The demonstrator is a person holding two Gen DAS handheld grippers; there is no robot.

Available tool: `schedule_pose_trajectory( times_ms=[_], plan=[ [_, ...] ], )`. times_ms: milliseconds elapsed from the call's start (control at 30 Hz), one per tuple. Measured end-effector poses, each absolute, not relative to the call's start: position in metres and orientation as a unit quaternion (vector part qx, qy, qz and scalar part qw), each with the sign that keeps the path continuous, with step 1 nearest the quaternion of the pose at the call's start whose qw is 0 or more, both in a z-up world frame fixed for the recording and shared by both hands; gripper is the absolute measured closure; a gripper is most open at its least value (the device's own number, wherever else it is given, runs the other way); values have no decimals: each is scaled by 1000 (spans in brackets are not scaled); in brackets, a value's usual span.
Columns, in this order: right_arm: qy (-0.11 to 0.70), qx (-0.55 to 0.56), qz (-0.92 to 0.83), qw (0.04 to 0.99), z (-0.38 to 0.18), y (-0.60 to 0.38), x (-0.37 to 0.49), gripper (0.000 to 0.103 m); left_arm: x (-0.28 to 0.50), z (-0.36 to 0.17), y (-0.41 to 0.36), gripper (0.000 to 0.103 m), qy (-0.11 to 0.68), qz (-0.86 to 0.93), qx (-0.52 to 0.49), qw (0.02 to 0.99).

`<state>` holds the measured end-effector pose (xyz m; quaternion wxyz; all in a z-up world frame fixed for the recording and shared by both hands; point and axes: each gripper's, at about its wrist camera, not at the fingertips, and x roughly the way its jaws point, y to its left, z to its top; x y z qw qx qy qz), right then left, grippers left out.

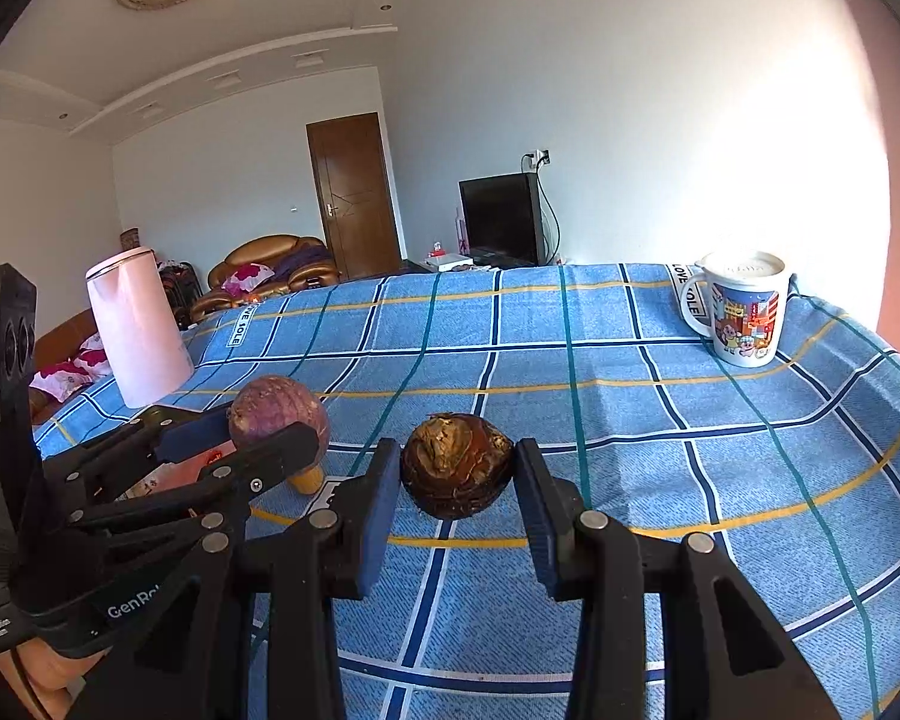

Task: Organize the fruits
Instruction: 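Carry the purple fruit with the left gripper while the right carries the brown fruit to the tin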

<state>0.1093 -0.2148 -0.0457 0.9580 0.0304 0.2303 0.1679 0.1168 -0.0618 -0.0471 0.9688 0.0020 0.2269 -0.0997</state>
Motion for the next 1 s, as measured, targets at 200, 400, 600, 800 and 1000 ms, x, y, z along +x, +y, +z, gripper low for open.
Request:
schedule_pose_trajectory(
  times_ms=[200, 400, 600, 800, 1000],
  plan=[
    [217, 24, 165, 962, -44, -214, 105, 62, 111, -44, -64, 49, 210, -95, 10, 973],
    [199, 20, 163, 966, -41, -214, 98, 62, 102, -42, -59, 49, 191, -84, 5, 978],
    [194, 11, 170, 966, -39, -208, 96, 62, 95, -41, -42, 49, 199, -80, -12, 977],
    [187, -2, 196, 963, -28, -186, 87, 62, 83, -34, -22, 49, 194, -68, -20, 978],
    [186, -12, 224, 957, -19, -160, 85, 62, 79, -34, -1, 49, 206, -52, -30, 977]
  ],
)
